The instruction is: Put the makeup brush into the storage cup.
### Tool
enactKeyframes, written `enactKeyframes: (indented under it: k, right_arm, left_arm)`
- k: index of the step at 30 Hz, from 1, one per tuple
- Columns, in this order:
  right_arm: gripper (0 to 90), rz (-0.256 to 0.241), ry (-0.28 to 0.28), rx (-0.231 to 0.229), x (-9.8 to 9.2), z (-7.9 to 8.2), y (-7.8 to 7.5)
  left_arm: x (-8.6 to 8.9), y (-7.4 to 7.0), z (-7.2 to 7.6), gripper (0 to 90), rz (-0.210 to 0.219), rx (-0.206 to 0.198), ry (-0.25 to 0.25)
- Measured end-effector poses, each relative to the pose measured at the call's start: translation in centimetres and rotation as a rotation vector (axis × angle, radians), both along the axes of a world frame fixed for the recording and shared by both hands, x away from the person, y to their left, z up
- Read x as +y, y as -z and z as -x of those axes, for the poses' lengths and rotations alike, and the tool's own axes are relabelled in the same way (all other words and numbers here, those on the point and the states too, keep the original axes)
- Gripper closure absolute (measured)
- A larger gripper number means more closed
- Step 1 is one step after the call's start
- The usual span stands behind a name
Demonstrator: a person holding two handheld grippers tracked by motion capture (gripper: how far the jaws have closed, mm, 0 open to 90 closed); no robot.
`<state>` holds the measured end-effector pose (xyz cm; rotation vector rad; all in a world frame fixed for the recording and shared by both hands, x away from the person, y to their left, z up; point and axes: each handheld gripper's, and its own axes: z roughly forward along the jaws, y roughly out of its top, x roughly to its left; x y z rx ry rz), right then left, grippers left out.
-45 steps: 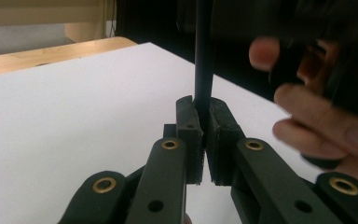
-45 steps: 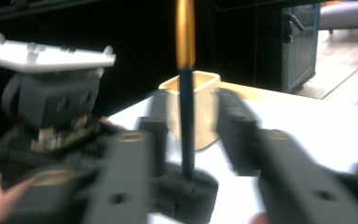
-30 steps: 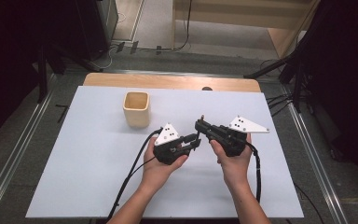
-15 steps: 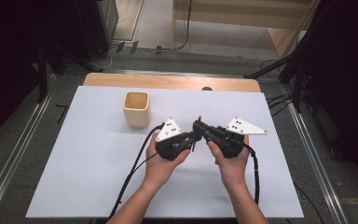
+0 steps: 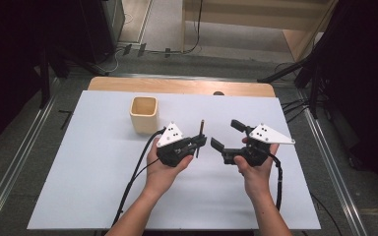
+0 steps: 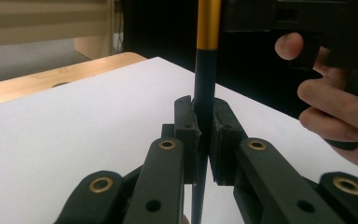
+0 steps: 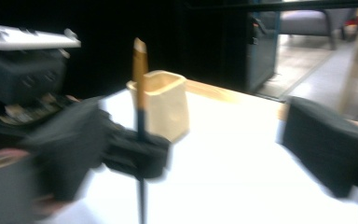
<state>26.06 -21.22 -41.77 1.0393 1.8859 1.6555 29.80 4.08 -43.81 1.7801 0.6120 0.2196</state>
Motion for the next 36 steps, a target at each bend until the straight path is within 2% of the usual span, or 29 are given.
enactKeyframes:
  k: [2, 6, 8, 12, 16, 22, 32, 36]
  right_arm:
    - [0.0, 0.002, -0.009, -0.008, -0.7, 0.2, 0.3]
    - [0.0, 0.013, 0.041, -0.001, -2.4, 0.6, 1.2]
    - [0.0, 0.018, 0.049, 0.000, -2.7, 0.8, 1.3]
    - [0.0, 0.051, 0.082, -0.006, -3.9, 1.3, 2.2]
    - [0.0, 0.079, 0.125, 0.013, -5.5, 2.0, 3.7]
    - [0.0, 0.095, 0.159, 0.028, -7.4, 3.0, 5.1]
    - [0.0, 0.116, 0.176, 0.024, -8.9, 4.4, 6.2]
    - [0.0, 0.126, 0.187, 0.024, -9.4, 5.1, 6.4]
  left_arm:
    - [0.5, -0.1, -0.1, 84.2, 0.002, -0.002, -0.009]
    - [1.8, -0.4, -0.5, 84.2, 0.005, -0.011, -0.035]
    - [2.0, -0.5, -0.5, 84.2, 0.007, -0.012, -0.039]
    - [2.9, -0.7, -0.8, 84.2, 0.005, -0.022, -0.053]
    - [3.8, -1.0, -1.1, 84.2, 0.018, -0.018, -0.069]
    - [4.5, -1.1, -1.4, 84.2, 0.026, -0.023, -0.087]
    - [6.4, -1.4, -2.2, 84.2, 0.026, -0.034, -0.132]
    - [7.4, -1.5, -2.6, 84.2, 0.041, -0.028, -0.152]
